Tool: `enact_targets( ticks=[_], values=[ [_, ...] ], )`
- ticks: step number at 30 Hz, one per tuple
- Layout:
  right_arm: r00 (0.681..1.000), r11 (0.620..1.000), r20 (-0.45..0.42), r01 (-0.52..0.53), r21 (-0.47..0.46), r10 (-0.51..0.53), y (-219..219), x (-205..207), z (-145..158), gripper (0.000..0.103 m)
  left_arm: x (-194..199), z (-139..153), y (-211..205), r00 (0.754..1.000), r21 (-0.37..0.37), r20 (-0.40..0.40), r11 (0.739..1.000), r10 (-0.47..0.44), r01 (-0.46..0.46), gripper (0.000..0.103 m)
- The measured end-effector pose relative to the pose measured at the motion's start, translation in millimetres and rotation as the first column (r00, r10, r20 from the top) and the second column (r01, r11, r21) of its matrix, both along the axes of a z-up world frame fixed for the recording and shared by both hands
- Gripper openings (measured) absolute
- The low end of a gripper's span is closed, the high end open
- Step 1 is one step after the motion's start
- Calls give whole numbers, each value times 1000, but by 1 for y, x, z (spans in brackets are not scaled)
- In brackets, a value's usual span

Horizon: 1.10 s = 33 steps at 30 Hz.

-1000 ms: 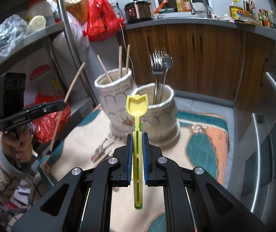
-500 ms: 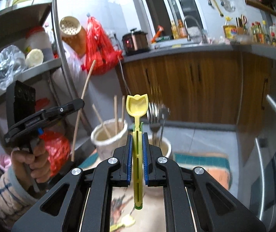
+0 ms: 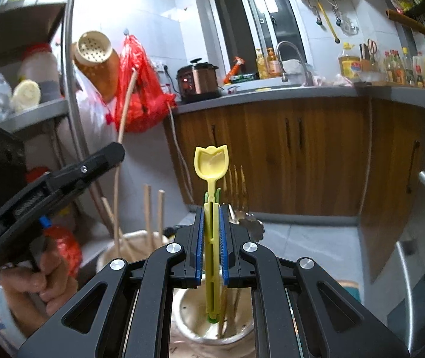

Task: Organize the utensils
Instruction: 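Carry the chopstick and yellow spoon up and lower them toward the holder, then drop the chopstick in the tall pot while the right drops the spoon in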

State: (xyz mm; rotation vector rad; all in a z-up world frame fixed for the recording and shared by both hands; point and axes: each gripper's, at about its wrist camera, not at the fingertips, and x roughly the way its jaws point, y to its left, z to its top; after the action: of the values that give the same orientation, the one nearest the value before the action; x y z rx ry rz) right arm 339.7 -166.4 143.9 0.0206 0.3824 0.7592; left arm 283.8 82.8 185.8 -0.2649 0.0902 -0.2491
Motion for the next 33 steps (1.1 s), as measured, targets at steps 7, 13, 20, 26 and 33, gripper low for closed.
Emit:
enact_targets(
  ticks=[7,13,20,26,33],
  values=[
    [996,997,79,38,-72,-33,0,-15,-18,10,-13,-24,-11,999,66,13,997,40,-40,6],
    [998,994,42,42,-102,-38,-5,-21,-37,10,-27,-51,-17,998,109,-30,993,50,-46,6],
    [999,990,11,41,-134,-40,-6,-29,-49,10,-36,-66,-13,996,103,-74,994,51,-44,6],
    [999,988,-19,41,-147,-44,-6,-30,-53,10,-45,-66,-8,995,107,-87,993,51,-41,6],
    [998,985,-41,43,-170,-51,-5,-28,-53,10,-44,-63,-6,991,116,-116,992,66,-52,6]
  ],
)
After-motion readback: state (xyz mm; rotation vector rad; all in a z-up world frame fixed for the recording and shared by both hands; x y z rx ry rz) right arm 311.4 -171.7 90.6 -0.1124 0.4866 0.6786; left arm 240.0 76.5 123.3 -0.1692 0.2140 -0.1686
